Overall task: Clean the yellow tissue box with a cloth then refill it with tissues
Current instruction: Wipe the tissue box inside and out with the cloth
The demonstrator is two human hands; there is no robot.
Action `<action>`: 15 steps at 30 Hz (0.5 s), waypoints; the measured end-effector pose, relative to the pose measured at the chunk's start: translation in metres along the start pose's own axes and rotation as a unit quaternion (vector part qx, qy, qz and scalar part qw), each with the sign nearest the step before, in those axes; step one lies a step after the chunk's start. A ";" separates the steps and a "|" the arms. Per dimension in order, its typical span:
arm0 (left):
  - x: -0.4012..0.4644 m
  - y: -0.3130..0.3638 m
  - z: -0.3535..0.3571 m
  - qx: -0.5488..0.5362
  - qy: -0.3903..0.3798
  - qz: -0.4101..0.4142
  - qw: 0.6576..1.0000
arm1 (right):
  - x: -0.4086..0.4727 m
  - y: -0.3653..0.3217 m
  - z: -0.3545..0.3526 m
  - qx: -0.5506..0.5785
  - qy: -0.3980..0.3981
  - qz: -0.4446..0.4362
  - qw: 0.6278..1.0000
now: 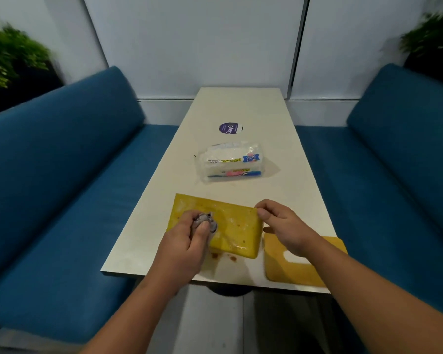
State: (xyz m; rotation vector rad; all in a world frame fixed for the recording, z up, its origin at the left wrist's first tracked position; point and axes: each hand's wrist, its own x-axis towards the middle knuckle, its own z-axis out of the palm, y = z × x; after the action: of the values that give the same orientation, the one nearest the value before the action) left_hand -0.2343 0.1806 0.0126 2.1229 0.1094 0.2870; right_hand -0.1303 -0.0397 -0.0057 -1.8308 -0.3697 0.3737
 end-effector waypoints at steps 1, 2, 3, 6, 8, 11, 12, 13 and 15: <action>0.002 0.002 -0.001 -0.007 0.000 -0.005 1.000 | 0.002 0.001 -0.002 0.008 -0.006 0.005 1.000; 0.004 0.003 -0.002 -0.013 0.000 -0.006 1.000 | 0.004 0.003 -0.003 0.015 -0.011 0.011 1.000; 0.006 0.005 -0.002 -0.016 -0.002 -0.004 1.000 | 0.005 0.005 -0.004 0.020 -0.014 0.015 1.000; 0.016 0.016 0.001 0.010 -0.008 0.019 1.000 | 0.008 0.015 -0.005 0.040 -0.003 0.023 0.999; 0.025 0.027 0.006 0.064 -0.024 0.041 0.997 | 0.008 0.017 -0.006 0.050 0.003 0.019 0.999; 0.038 0.044 0.020 0.189 -0.057 0.095 0.976 | 0.009 0.020 -0.005 0.056 0.003 0.009 0.998; 0.043 0.049 0.026 0.219 -0.064 0.121 0.966 | 0.010 0.021 -0.005 0.059 0.002 0.006 0.998; 0.047 0.054 0.033 0.242 -0.073 0.141 0.957 | 0.011 0.021 -0.004 0.066 0.001 0.004 0.998; 0.056 0.061 0.046 0.290 -0.094 0.164 0.938 | 0.012 0.020 -0.002 0.082 0.000 0.002 0.997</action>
State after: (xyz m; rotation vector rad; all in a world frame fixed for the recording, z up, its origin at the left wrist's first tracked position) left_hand -0.1711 0.1204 0.0490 2.7474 -0.3142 0.2648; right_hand -0.1174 -0.0424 -0.0254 -1.6711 -0.3272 0.3955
